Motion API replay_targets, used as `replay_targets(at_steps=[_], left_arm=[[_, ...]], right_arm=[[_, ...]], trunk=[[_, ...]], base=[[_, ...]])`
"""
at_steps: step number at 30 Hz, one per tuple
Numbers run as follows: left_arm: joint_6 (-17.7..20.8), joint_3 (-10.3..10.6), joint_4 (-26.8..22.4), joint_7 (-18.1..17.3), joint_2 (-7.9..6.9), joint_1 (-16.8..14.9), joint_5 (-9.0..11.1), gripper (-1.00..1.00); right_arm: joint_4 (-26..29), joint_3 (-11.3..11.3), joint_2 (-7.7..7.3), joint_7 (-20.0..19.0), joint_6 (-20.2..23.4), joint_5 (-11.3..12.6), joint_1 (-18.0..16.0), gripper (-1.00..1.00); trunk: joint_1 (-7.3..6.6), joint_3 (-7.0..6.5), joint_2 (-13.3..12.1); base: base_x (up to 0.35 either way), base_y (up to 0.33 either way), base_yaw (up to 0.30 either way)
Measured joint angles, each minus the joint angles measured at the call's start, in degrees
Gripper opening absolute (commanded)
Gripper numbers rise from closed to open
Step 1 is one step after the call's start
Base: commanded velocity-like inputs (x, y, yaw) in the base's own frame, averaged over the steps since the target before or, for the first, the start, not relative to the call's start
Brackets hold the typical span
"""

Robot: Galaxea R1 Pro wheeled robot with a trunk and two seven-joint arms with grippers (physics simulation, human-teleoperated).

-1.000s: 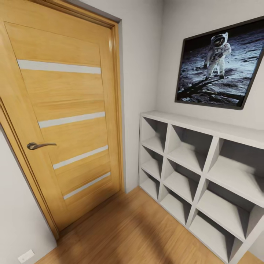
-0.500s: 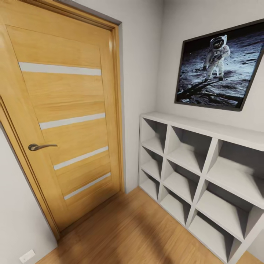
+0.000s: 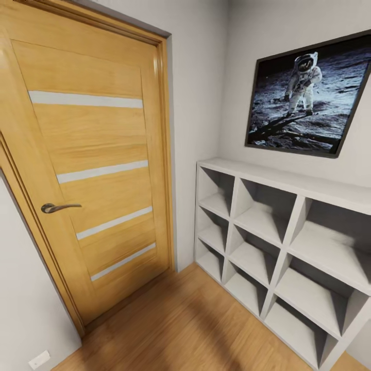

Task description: Attach the digital camera to the camera tripod in the bedroom.

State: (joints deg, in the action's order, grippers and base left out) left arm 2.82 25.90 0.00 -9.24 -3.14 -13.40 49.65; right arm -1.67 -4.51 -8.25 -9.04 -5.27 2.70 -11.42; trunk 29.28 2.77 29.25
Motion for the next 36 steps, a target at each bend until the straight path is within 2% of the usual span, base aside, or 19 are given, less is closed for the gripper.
replay_targets(at_steps=[16, 20, 28, 36], left_arm=[[0.0, 0.0, 0.0, 0.1, 0.00, 0.0, 0.0, -1.00], [0.0, 0.0, 0.0, 0.2, 0.00, 0.0, 0.0, -1.00], [0.0, -0.1, -0.1, 4.4, 0.28, 0.0, 0.0, -1.00], [0.0, -0.1, -0.1, 5.4, 0.35, 0.0, 0.0, -1.00]], right_arm=[[0.0, 0.0, 0.00, 0.0, 0.0, 0.0, 0.0, 1.00], [0.0, 0.0, 0.00, 0.0, 0.0, 0.0, 0.0, 1.00], [0.0, 0.0, 0.00, 0.0, 0.0, 0.0, 0.0, 1.00], [0.0, 0.0, 0.00, 0.0, 0.0, 0.0, 0.0, 1.00]], trunk=[[-3.51, -2.78, -6.3], [-3.51, -2.78, -6.4], [-3.51, -2.78, -6.4], [-3.51, -2.78, -6.4]], base=[[0.000, 0.000, 0.000], [0.000, 0.000, 0.000], [0.000, 0.000, 0.000], [0.000, 0.000, 0.000]])
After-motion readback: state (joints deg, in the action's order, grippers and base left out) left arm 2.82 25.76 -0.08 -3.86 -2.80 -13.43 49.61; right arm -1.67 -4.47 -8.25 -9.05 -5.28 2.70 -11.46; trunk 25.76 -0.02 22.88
